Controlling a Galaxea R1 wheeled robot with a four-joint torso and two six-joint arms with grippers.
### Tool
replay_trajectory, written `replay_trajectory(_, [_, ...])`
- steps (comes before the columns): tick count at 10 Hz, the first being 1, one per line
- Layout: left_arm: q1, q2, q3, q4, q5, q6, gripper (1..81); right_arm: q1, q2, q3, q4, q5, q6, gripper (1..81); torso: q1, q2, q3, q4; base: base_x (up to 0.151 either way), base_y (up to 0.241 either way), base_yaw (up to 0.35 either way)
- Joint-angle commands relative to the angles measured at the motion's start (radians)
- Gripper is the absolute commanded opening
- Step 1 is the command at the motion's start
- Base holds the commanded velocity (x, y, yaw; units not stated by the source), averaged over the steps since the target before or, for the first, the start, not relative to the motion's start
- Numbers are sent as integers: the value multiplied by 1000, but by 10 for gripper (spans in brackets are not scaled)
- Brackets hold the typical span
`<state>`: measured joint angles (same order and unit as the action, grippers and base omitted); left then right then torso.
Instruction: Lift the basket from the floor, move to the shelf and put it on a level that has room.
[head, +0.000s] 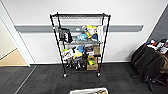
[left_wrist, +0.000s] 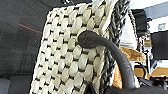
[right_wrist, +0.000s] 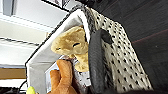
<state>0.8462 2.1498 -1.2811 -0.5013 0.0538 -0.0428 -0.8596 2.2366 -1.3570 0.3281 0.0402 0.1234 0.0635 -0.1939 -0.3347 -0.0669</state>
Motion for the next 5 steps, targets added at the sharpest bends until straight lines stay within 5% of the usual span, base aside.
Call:
replay_trajectory(1, [-88,-16,65,32,60,23,10,93,-16,47,12,-26,16,10,0,0,38,0,0,0,0])
replay_trajectory(5, [-83,-13,69,44,61,23,10,87,-16,52,11,-26,15,10,-1,0,101,0,0,0,0])
